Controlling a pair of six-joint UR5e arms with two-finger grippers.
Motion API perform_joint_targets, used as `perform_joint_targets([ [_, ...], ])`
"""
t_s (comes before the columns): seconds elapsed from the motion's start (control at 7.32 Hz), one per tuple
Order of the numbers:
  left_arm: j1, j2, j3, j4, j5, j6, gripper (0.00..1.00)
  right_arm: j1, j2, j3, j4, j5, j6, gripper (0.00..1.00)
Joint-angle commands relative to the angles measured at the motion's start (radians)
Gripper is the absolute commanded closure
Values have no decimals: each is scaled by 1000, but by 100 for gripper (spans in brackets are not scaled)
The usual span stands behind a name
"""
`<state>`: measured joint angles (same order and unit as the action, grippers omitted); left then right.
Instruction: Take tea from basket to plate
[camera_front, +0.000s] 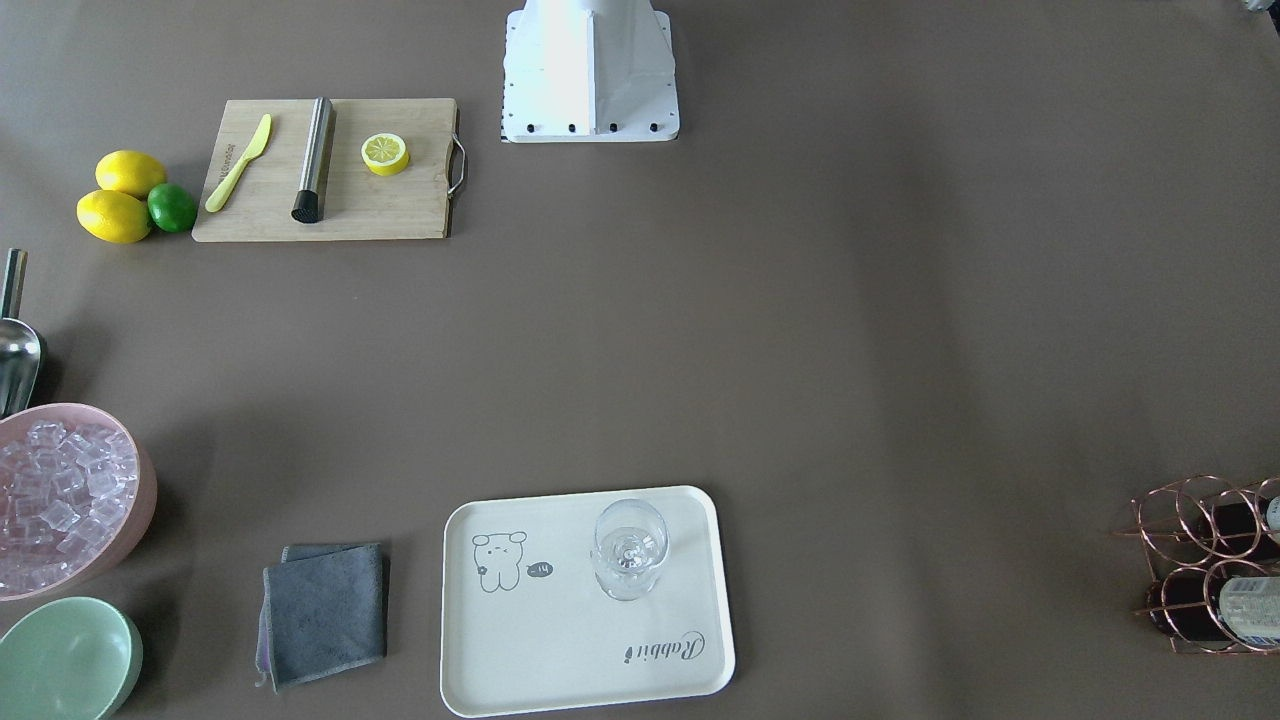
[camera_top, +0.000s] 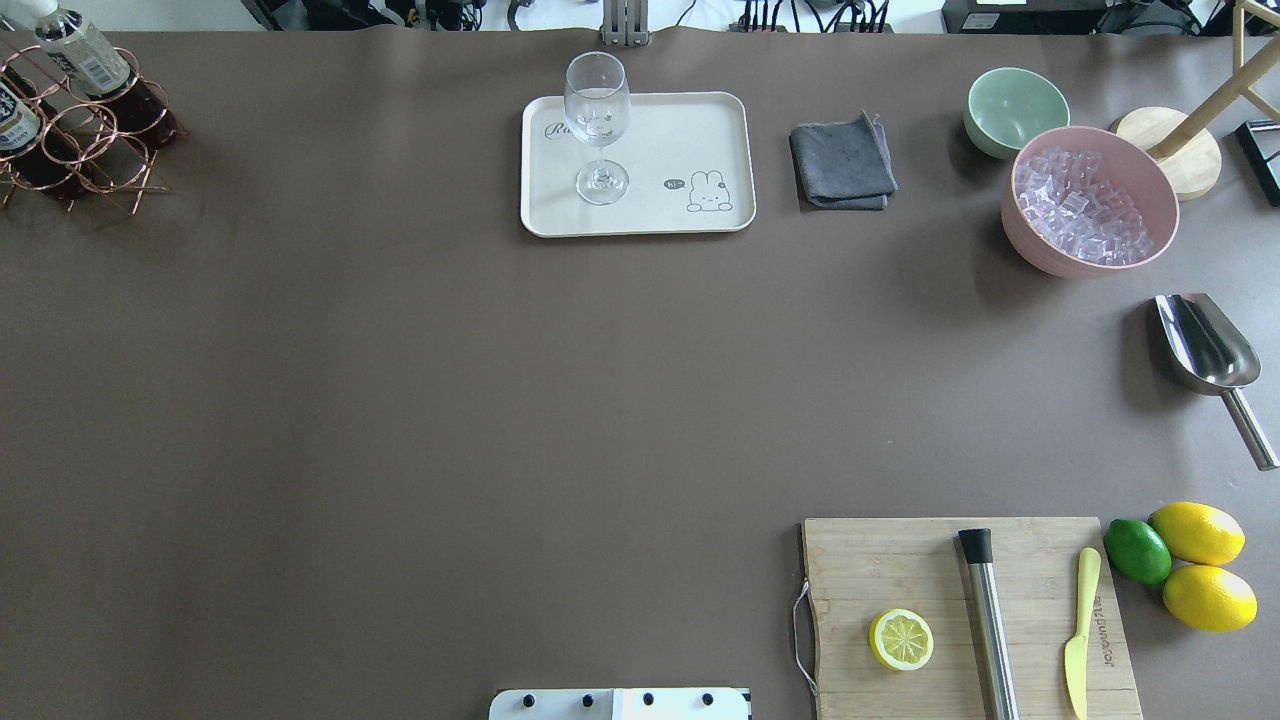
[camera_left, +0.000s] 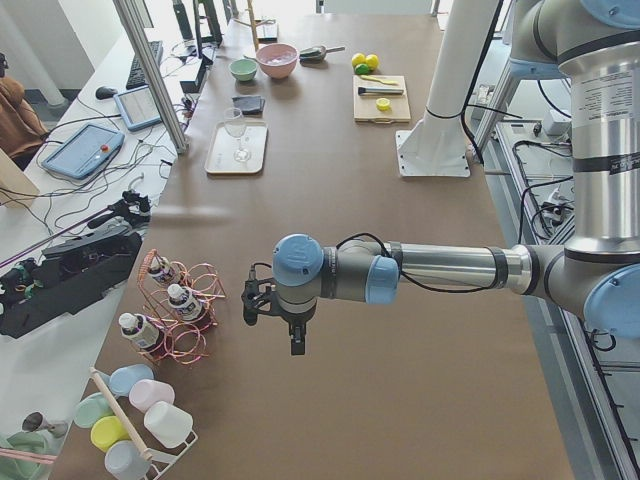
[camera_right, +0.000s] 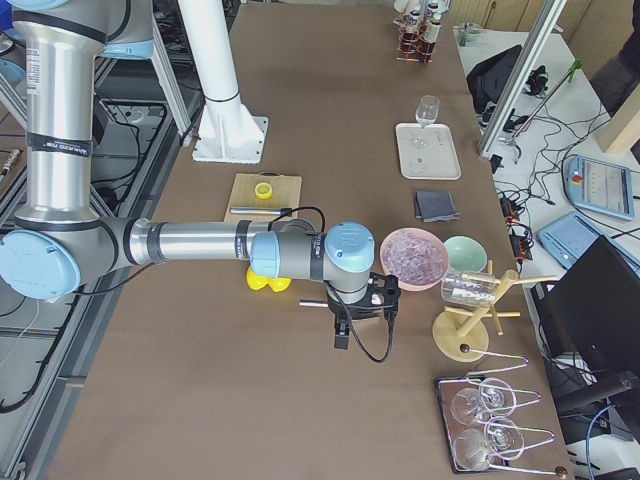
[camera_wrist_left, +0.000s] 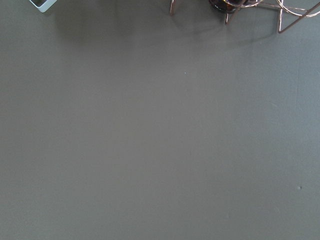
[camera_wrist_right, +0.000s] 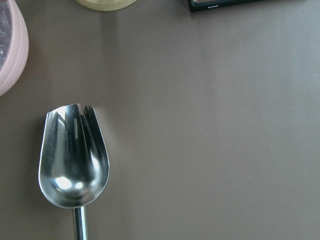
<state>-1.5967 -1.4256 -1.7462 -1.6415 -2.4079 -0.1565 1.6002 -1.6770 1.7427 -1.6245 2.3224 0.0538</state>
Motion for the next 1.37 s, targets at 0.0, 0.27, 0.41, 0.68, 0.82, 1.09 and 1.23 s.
perform_joint_targets([
  [0.0, -34, -12, 2, 6, 9, -41, 2, -6, 0, -2, 0, -2, 6, 0],
  [0.27, -42, -50, 8, 6, 7, -424, 2, -8, 0, -2, 0, -2, 6, 0],
  [0.41, -55, -83, 8, 8, 7, -636, 2, -11, 0, 1, 0, -2, 6, 0],
  [0.68, -77, -209, 81, 9, 9, -927, 2, -12, 0, 1, 0, -2, 6, 0],
  [0.82, -119, -266, 115, 9, 9, -1086, 3, -12, 0, 1, 0, -3, 2, 0],
  [1.09, -135, -364, 164, 5, 77, -1259, 3, -14, 0, 1, 0, -3, 0, 0],
  [1.23, -135, -421, 215, -3, 79, -1313, 3, -14, 0, 1, -2, -3, 0, 0],
])
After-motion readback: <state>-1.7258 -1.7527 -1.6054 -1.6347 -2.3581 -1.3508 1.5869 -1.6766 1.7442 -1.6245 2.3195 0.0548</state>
